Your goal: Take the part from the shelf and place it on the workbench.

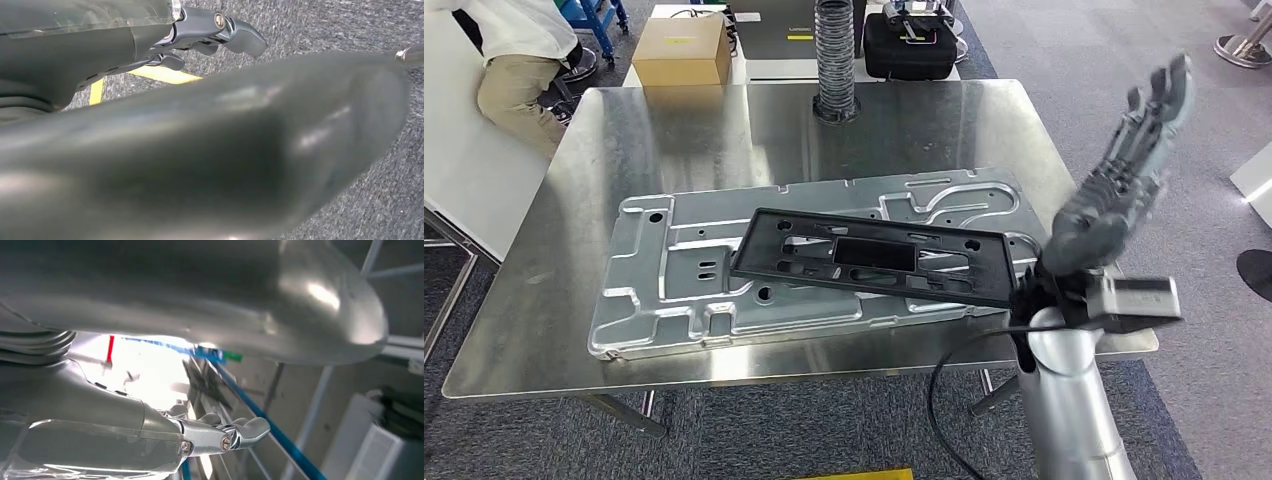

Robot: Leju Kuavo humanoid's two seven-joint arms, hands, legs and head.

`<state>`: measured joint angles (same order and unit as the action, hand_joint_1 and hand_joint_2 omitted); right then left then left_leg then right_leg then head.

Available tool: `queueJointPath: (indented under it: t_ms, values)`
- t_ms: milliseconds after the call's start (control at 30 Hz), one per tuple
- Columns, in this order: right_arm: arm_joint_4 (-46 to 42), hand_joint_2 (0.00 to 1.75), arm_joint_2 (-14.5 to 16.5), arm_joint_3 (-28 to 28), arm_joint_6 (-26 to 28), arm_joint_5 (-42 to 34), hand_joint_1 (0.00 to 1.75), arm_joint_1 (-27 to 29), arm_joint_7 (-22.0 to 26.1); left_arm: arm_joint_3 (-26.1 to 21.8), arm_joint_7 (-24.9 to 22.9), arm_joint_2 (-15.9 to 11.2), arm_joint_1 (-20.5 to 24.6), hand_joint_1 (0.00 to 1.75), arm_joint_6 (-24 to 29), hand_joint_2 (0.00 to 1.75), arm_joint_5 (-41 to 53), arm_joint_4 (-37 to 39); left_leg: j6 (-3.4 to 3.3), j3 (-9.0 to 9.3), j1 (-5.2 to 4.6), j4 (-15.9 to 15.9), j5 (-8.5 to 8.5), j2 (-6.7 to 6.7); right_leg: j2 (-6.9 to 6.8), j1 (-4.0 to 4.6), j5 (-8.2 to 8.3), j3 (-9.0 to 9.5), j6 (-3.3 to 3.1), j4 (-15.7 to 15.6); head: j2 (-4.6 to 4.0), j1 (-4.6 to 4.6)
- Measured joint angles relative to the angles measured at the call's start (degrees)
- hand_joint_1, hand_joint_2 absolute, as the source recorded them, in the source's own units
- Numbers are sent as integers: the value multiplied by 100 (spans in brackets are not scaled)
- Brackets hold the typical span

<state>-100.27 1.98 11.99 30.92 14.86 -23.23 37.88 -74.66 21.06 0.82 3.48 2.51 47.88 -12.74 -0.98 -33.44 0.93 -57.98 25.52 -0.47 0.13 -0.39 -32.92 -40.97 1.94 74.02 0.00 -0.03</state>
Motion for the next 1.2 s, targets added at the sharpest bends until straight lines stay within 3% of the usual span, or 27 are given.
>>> queueJointPath:
  t_ms: [33, 133, 167, 267, 333, 433, 467, 500, 533, 633, 700, 800, 867, 933, 967, 1000, 1033, 1100, 1167, 1200]
  values:
    - [-192, 0, -22, -59, 60, 12, 0, 197, 69, -10, 5, 10, -9, 0, 7, 0, -1, 1, -1, 3, -7, -4, -1, -2, 0, 4, 156, 118, -23, -252, 0, 0]
    - [-678, 0, -66, -204, 164, 61, 0, 648, 174, -48, -30, 50, -6, 0, 33, 0, 1, 1, 22, 5, -39, -11, -3, -1, -3, 48, 643, 685, -133, -1405, -1, -2]
    - [-805, 0, -73, -243, 182, 74, 0, 773, 187, -67, -49, 60, 1, 0, 39, 0, 0, 0, 44, 5, -44, -9, -6, 1, -4, 68, 705, 766, -158, -1584, -1, -3]
    - [-1054, 0, -89, -342, 176, 64, 0, 1064, 203, -106, -92, 67, 12, 0, 58, 0, -10, 0, 134, 12, -42, 7, -18, 3, -13, 70, 774, 774, -216, -1673, 0, 3]
    - [-1150, 0, -95, -394, 129, 24, 0, 1201, 206, -115, -98, 67, 16, 0, 73, 0, -27, 0, 182, -63, -46, -213, 205, 7, -28, 33, 850, 766, -281, -1746, -1, -5]
    - [-1237, 0, -95, -470, 55, -32, 0, 1434, 207, -135, -111, 59, 26, 0, 98, 0, -43, 0, 236, -398, -33, -1235, 891, 12, -44, 24, 938, 671, -323, -1765, -2, -26]
    - [-1259, 0, -95, -498, 29, -58, 0, 1517, 207, -142, -120, 57, 28, 0, 106, 0, -43, 0, 251, -451, -29, -1486, 1010, 12, -47, 26, 964, 627, -320, -1754, -2, -25]
    - [-1284, 0, -95, -525, 0, -83, 0, 1599, 207, -146, -126, 55, 30, 0, 110, 0, -43, 0, 260, -398, -26, -1522, 1017, 12, -47, 26, 990, 580, -312, -1737, -1, -25]
    - [-1313, 0, -95, -553, -29, -101, 0, 1678, 207, -147, -129, 54, 34, 0, 114, 0, -43, 0, 261, -224, -24, -1317, 924, 13, -47, 24, 1014, 532, -300, -1713, -1, -26]
    - [-1398, 0, -96, -632, -117, -145, 0, 1866, 207, -151, -115, 45, 64, 0, 116, 0, -43, 0, 208, 508, -35, -151, 578, 9, -42, 30, 1079, 417, -234, -1622, -1, -22]
    - [-1429, 0, -97, -669, -172, -172, 0, 1948, 207, -152, -98, 42, 76, 0, 114, 0, -45, 0, 146, 615, -60, 88, 524, 3, -39, 33, 1135, 393, -166, -1599, -1, -18]
    - [-1435, 0, -97, -761, -225, -189, 0, 2110, 207, -161, -76, 49, 70, 0, 95, 0, -54, 0, 36, 545, -64, 94, 380, 17, -32, 11, 1152, 364, -60, -1585, -1, -24]
    - [-1413, 0, -96, -885, -230, -185, 0, 2205, 206, -176, -63, 56, 74, 0, 70, 0, -55, 0, -33, 432, -43, 117, 253, 39, -25, -8, 763, 225, 9, -1231, -1, -5]
    - [-1358, 0, -95, -1022, -230, -155, 0, 2277, 184, -203, -58, 60, 71, 0, 57, 0, -57, 0, -62, 284, -48, 109, 144, 49, -23, -28, 189, 19, 69, -496, -1, 17]
    - [-1311, 0, -94, -1097, -235, -136, 0, 2323, 164, -219, -58, 63, 69, 0, 57, 0, -60, 0, -62, 209, -50, 102, 92, 52, -23, -35, 29, -35, 89, -173, -1, 18]
    - [-1253, 0, -94, -1178, -249, -120, 0, 2377, 144, -232, -58, 68, 67, 0, 61, 0, -64, 0, -57, 137, -52, 93, 43, 53, -23, -39, -6, -8, 97, -9, -1, 18]
    - [-1190, 0, -93, -1267, -274, -113, 0, 2432, 129, -242, -58, 74, 64, 0, 64, 0, -72, 0, -51, 66, -53, 82, 1, 52, -23, -39, 70, 128, 93, -66, 0, 20]
    - [-1085, 0, -90, -1429, -335, -112, 0, 2532, 125, -250, -57, 96, 59, 0, 72, 0, -88, 0, -27, -42, -57, 58, -73, 47, -23, -29, 303, 698, 41, -775, -1, 20]
    - [-979, 0, -74, -1575, -401, -111, 0, 2647, 108, -254, -43, 129, 52, 0, 75, 0, -99, 0, 20, -92, -68, 46, -137, 42, -23, 8, 369, 1217, -43, -1550, -1, 14]
    - [-904, 0, -63, -1649, -434, -104, 0, 2720, 85, -256, -27, 144, 46, 0, 75, 0, -101, 0, 52, -97, -65, 49, -170, 42, -23, 31, 351, 1333, -82, -1745, 0, 21]
